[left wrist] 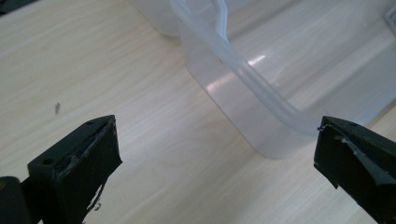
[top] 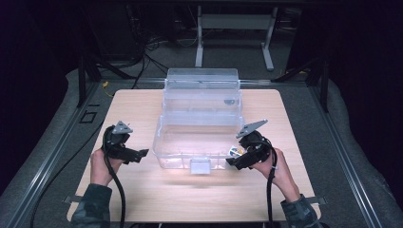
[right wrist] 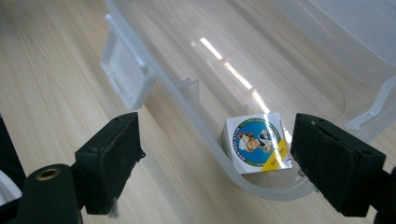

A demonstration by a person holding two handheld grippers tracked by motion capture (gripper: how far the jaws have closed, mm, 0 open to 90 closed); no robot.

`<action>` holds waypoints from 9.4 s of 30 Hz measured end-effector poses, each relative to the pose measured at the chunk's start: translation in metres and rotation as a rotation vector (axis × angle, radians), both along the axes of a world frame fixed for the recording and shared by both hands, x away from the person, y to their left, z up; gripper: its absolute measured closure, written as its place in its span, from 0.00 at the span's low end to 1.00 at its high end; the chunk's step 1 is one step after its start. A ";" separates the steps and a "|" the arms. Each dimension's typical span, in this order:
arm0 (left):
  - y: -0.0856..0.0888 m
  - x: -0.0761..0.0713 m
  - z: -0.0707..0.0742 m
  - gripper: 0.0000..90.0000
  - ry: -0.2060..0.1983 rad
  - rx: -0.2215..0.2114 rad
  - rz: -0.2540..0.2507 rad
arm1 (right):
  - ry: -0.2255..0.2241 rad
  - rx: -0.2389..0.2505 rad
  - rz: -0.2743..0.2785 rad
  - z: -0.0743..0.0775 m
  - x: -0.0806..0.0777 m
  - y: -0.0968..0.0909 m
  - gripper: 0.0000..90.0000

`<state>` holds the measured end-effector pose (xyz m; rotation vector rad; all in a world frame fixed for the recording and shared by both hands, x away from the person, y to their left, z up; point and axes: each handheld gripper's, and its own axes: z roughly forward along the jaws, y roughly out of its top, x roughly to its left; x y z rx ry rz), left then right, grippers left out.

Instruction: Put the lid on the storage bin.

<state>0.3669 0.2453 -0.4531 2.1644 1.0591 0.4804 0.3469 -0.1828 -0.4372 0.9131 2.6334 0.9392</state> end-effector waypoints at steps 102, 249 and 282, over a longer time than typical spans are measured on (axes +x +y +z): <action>-0.140 0.173 0.045 0.77 0.004 -0.002 -0.222 | -0.117 0.048 0.040 -0.055 0.000 0.034 0.72; -0.113 0.038 0.059 0.85 -0.102 -0.082 -0.412 | -0.107 0.012 -0.024 -0.058 -0.003 0.043 0.61; -0.112 0.022 0.047 0.84 -0.137 -0.093 -0.406 | -0.104 0.006 -0.029 -0.058 -0.002 0.044 0.60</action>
